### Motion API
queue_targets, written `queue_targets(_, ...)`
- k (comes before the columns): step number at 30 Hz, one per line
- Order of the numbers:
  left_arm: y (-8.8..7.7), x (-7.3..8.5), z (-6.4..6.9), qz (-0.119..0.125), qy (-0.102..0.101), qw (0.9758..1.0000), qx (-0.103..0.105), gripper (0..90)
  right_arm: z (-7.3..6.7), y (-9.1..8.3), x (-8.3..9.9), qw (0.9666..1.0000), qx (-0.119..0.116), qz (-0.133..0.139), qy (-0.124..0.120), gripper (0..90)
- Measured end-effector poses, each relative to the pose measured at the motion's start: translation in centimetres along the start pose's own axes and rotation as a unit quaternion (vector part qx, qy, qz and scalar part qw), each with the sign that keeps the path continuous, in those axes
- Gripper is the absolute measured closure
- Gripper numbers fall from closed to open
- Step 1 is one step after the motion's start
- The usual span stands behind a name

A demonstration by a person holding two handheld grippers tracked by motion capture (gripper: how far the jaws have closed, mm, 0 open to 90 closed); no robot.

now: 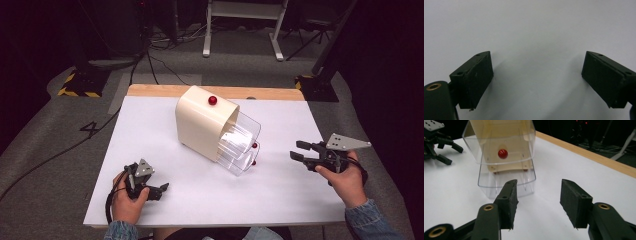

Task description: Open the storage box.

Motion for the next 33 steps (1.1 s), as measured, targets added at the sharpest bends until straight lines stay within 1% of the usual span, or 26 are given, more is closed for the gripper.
queue_targets(6, 0.0, 0.0, 0.0, -0.001, -0.001, 1.0, 0.001, 10.4, 0.8, -1.2, 1.4, 0.9996, 0.006, -0.029, -0.001, 47.8)
queue_targets(9, 0.0, 0.0, 0.0, -0.001, -0.001, 1.0, 0.001, 10.4, 1.2, -1.5, 2.2, 0.9987, 0.007, -0.05, -0.006, 47.9)
queue_targets(10, 0.0, 0.0, 0.0, -0.001, -0.001, 1.0, 0.002, 10.4, 1.4, -1.6, 2.6, 0.9982, 0.007, -0.06, -0.005, 47.9)
queue_targets(14, 0.0, 0.0, 0.0, -0.001, -0.001, 1.0, 0.001, 10.3, 1.8, -1.7, 3.7, 0.9963, 0.009, -0.085, -0.003, 45.8)
queue_targets(19, 0.0, 0.0, 0.0, -0.001, -0.001, 1.0, 0.001, 10.4, 2.2, -1.6, 5.2, 0.9945, 0.017, -0.103, 0.001, 43.8)
queue_targets(26, 0.0, 0.0, 0.0, -0.001, 0.0, 1.0, 0.001, 10.3, 2.7, -1.1, 7.3, 0.9913, 0.02, -0.13, 0.005, 41.7)
queue_targets(28, 0.0, 0.0, 0.0, -0.001, -0.001, 1.0, 0.001, 10.4, 2.7, -1.1, 7.8, 0.9909, 0.023, -0.132, 0.008, 41.5)
queue_targets(31, 0.0, 0.0, 0.0, -0.001, 0.0, 1.0, 0.001, 10.4, 2.9, -1.0, 8.8, 0.9893, 0.029, -0.143, 0.007, 41.1)
queue_targets(33, 0.0, 0.0, 0.0, -0.001, -0.001, 1.0, 0.001, 10.4, 2.9, -0.9, 9.4, 0.9885, 0.029, -0.148, 0.007, 40.5)
Point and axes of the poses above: each handheld gripper's, and its own axes: y roughly forward along the jaws, x roughly out of its underside, z roughly to its right, the point moved 4 cm from there along y, roughly forward along the jaws, and after that the axes turned 15 degrees about x, right-handed, at the moved point
